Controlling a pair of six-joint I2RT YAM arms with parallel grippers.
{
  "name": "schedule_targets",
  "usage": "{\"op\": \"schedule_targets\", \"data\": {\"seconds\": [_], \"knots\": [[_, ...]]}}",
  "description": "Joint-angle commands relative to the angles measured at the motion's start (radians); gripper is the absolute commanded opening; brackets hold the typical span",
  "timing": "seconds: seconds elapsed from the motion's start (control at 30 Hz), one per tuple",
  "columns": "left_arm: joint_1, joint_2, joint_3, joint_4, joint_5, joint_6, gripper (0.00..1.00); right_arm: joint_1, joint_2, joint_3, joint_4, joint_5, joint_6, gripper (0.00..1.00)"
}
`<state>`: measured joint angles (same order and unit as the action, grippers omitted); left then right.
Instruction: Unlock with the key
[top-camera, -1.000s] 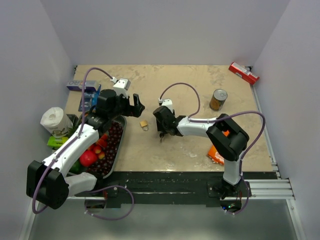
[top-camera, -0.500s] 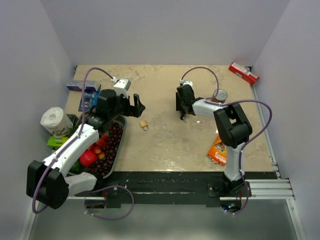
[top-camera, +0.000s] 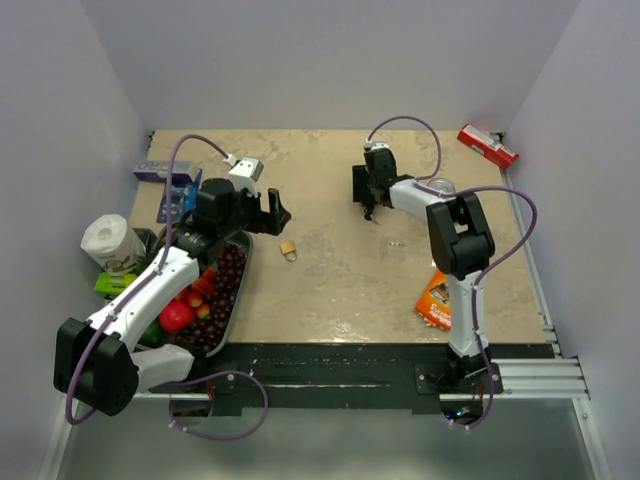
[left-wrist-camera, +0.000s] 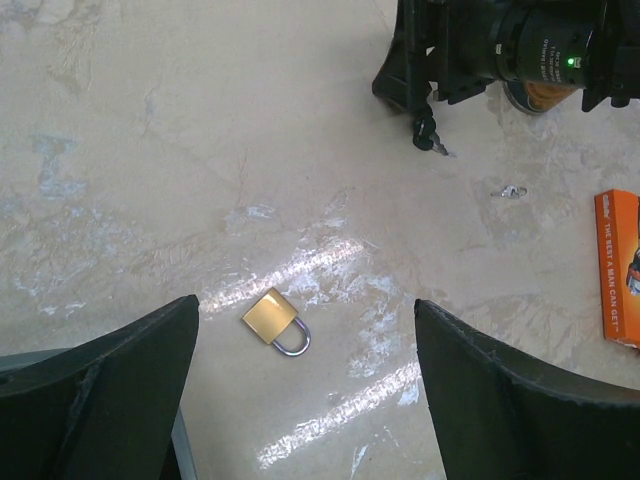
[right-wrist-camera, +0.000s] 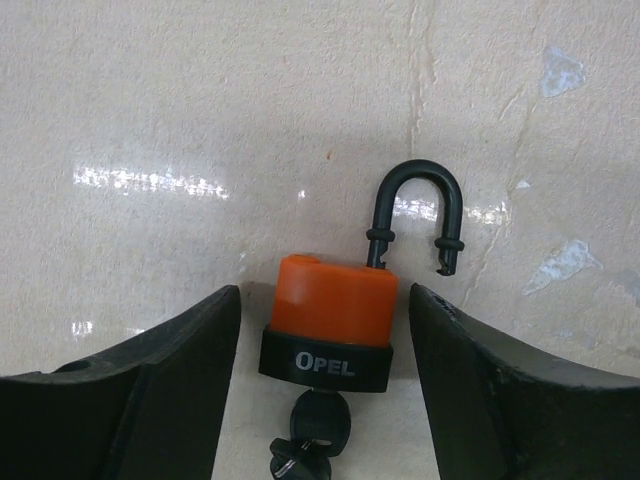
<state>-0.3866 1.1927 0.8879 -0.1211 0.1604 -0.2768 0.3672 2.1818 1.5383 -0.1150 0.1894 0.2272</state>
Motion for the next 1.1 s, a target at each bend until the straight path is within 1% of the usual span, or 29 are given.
{"op": "schedule_targets", "data": {"seconds": [0.0, 0.03, 0.13, 0.3, 0.33, 0.37, 0.47, 0.5, 0.63, 0.7, 0.73, 0.83, 0.97, 1.07], "knots": [[0.003, -0.004, 0.002, 0.037, 0.008, 0.018, 0.93, 0.003, 0.001, 0.042, -0.057, -0.024, -0.031, 0.73], [0.003, -0.004, 0.002, 0.037, 0.008, 0.018, 0.93, 0.003, -0.011, 0.043, -0.06, -0.022, -0.032, 0.77], [0.003, -0.002, 0.002, 0.037, 0.008, 0.018, 0.93, 0.003, -0.037, 0.04, -0.067, -0.024, -0.045, 0.82], [0.003, 0.004, 0.002, 0.037, 0.007, 0.018, 0.93, 0.001, -0.171, -0.024, -0.058, -0.039, -0.037, 0.84], [0.003, 0.004, 0.002, 0.037, 0.007, 0.018, 0.93, 0.003, -0.191, -0.062, -0.046, -0.042, -0.031, 0.84], [0.003, 0.004, 0.003, 0.037, 0.007, 0.016, 0.93, 0.001, -0.239, -0.084, -0.038, -0.048, -0.014, 0.84], [0.003, 0.005, 0.003, 0.037, 0.008, 0.019, 0.93, 0.003, -0.312, -0.179, -0.018, -0.047, 0.015, 0.84], [0.003, 0.005, 0.003, 0.035, 0.007, 0.019, 0.93, 0.001, -0.365, -0.205, -0.014, -0.041, 0.021, 0.84], [0.003, 0.01, 0.003, 0.034, 0.01, 0.019, 0.92, 0.003, -0.497, -0.384, 0.015, -0.027, 0.069, 0.84], [0.003, 0.01, 0.003, 0.037, 0.025, 0.016, 0.91, 0.001, -0.563, -0.446, 0.029, -0.03, 0.118, 0.83], [0.003, 0.01, 0.002, 0.038, 0.028, 0.014, 0.91, 0.001, -0.58, -0.499, 0.04, -0.025, 0.13, 0.83], [0.003, 0.013, -0.001, 0.038, 0.03, 0.011, 0.91, -0.004, -0.625, -0.572, 0.02, 0.027, 0.173, 0.82], [0.003, 0.018, 0.002, 0.037, 0.045, 0.011, 0.9, -0.022, -0.665, -0.629, -0.011, 0.056, 0.218, 0.78], [0.003, 0.016, 0.003, 0.037, 0.053, 0.01, 0.9, -0.036, -0.674, -0.679, 0.004, 0.048, 0.25, 0.76]]}}
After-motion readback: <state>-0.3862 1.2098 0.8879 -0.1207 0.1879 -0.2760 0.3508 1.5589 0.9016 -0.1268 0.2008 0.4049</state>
